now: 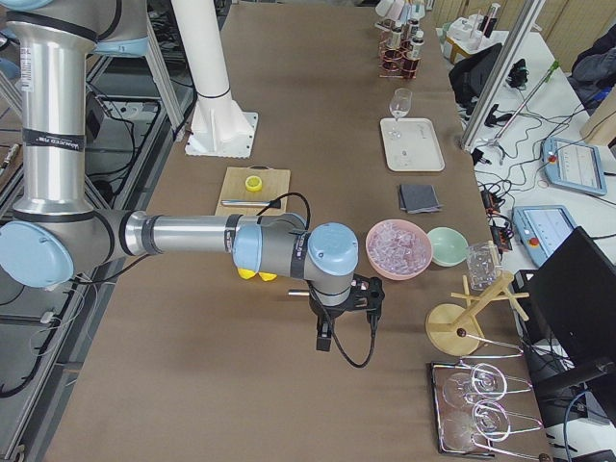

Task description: Take tea from basket to plate

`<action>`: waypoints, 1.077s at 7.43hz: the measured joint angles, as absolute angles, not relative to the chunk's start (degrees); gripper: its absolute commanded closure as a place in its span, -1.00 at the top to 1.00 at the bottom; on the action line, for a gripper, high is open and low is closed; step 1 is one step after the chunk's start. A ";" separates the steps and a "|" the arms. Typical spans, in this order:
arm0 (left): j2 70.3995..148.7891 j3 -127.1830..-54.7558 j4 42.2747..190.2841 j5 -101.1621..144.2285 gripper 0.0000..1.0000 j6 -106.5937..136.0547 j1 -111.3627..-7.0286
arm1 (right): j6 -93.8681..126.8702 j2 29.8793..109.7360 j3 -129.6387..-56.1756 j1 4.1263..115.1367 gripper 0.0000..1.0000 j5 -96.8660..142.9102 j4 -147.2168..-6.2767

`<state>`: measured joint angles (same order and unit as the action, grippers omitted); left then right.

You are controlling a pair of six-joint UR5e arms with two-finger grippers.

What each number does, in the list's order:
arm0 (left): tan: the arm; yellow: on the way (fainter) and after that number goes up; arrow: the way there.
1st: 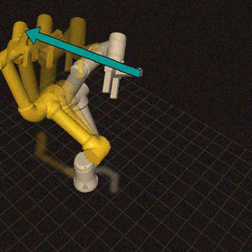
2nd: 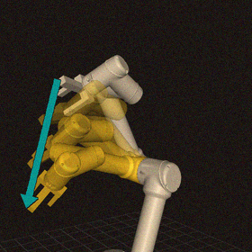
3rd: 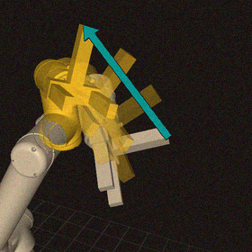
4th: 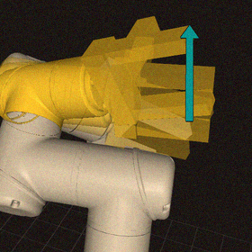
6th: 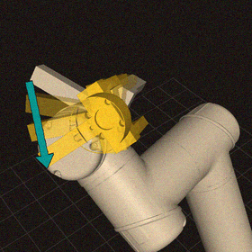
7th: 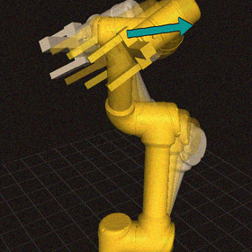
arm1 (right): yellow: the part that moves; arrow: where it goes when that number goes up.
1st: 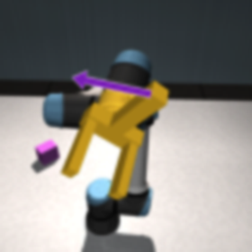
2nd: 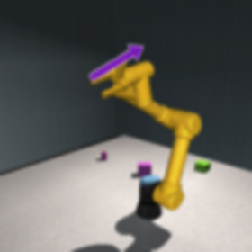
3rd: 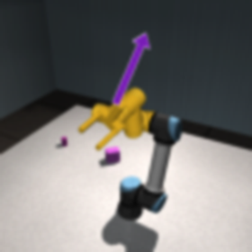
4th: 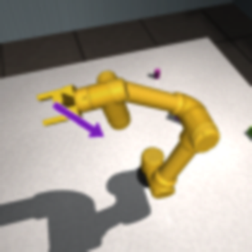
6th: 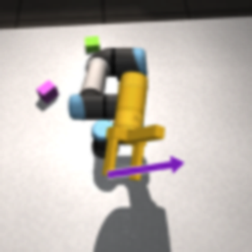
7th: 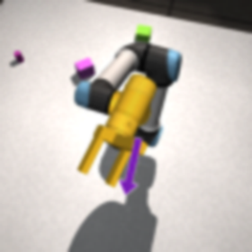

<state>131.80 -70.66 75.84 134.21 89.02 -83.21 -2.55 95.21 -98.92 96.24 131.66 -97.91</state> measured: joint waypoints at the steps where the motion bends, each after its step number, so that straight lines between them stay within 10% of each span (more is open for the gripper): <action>1: 132.24 -69.14 77.17 134.21 0.96 89.60 -83.16 | -2.55 95.20 -98.90 96.24 0.99 131.66 -97.91; 8: 133.61 -66.67 80.41 134.26 0.83 93.76 -81.44 | -2.63 95.25 -98.80 96.24 0.99 131.66 -97.91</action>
<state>133.61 -66.67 80.41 134.26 93.76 -81.44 -2.63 95.25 -98.80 96.24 131.66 -97.91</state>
